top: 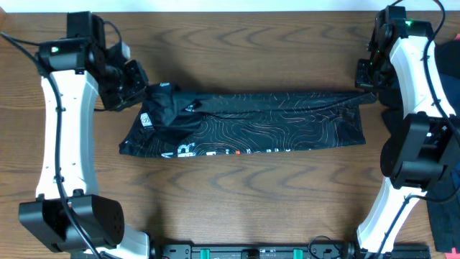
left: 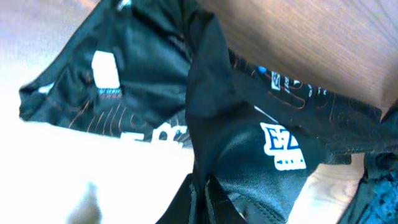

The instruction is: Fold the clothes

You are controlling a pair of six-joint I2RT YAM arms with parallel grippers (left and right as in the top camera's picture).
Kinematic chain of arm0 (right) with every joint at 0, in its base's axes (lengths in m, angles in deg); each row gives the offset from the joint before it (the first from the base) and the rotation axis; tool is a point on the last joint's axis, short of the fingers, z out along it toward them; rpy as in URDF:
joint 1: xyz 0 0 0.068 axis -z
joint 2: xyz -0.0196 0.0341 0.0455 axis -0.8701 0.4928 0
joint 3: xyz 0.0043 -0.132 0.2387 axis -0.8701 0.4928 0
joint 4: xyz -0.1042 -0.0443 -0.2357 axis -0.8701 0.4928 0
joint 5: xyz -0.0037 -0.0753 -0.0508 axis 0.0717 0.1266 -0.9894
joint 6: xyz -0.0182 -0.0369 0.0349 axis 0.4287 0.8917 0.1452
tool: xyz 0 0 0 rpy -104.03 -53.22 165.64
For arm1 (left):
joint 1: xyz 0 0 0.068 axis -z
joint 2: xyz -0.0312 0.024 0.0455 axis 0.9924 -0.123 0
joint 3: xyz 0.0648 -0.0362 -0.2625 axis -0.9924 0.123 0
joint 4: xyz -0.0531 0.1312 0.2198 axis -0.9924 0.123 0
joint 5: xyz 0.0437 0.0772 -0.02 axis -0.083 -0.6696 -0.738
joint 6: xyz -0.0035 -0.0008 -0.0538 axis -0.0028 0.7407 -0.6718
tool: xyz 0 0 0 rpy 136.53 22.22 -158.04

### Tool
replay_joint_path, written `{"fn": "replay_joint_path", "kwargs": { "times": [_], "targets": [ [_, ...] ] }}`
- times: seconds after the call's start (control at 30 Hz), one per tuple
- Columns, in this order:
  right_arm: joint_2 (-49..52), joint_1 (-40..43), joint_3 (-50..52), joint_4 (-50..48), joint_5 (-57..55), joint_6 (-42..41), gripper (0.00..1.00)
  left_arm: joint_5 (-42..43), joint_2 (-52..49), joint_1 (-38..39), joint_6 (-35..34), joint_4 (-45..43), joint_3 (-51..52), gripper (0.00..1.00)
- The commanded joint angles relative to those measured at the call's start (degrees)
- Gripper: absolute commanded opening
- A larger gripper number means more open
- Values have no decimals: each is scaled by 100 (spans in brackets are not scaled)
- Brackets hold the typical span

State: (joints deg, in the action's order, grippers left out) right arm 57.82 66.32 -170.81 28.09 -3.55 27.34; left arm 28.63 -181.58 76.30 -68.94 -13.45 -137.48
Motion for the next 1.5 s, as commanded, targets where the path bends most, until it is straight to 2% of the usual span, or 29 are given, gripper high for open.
{"fn": "replay_joint_path", "kwargs": {
  "times": [0.0,0.47,0.77,0.97,1.07,1.23,1.47],
  "targets": [
    [-15,61,11,68,-334,90,2,-87,57,-153,249,120,-42,6],
    [-15,42,13,765,-282,118,3,-352,57,-160,358,-15,455,6],
    [-15,-24,70,1067,160,605,4,-509,50,-160,352,-404,1086,6],
    [-15,-42,192,1198,166,601,17,-509,50,-166,354,-573,1526,6],
    [-7,-52,199,1296,162,603,20,-507,50,-170,352,-564,1532,6],
    [-7,-59,199,1274,210,603,20,-485,50,-168,356,-208,1532,6],
    [-4,-210,205,1143,1335,1499,16,-487,50,-170,356,188,1556,6]
  ]
}}
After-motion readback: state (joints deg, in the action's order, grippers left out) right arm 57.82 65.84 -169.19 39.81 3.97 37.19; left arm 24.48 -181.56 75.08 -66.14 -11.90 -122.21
